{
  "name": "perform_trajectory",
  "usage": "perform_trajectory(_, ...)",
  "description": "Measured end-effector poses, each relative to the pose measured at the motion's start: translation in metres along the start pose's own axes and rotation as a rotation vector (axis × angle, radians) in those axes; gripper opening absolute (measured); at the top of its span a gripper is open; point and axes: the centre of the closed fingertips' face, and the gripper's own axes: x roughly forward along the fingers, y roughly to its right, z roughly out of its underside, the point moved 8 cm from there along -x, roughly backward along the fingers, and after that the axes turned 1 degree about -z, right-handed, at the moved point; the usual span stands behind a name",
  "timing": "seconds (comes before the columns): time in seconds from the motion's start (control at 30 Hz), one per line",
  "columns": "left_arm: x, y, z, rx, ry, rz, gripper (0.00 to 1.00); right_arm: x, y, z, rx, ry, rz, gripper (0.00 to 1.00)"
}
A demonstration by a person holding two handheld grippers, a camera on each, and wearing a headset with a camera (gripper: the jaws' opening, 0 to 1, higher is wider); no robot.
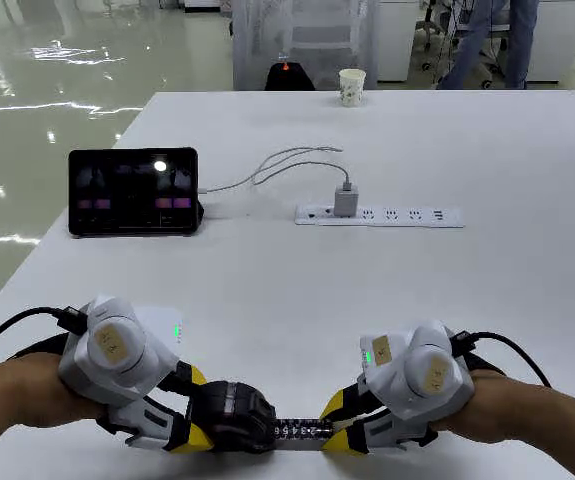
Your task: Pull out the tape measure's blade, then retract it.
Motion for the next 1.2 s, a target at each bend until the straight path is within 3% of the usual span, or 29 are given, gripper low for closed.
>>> perform_trajectory(1.2,0.0,0.0,-0.001,-0.015,0.001,0.007,0.25,-0.028,-0.007,0.026,0.051,-0.016,0.012,0.1)
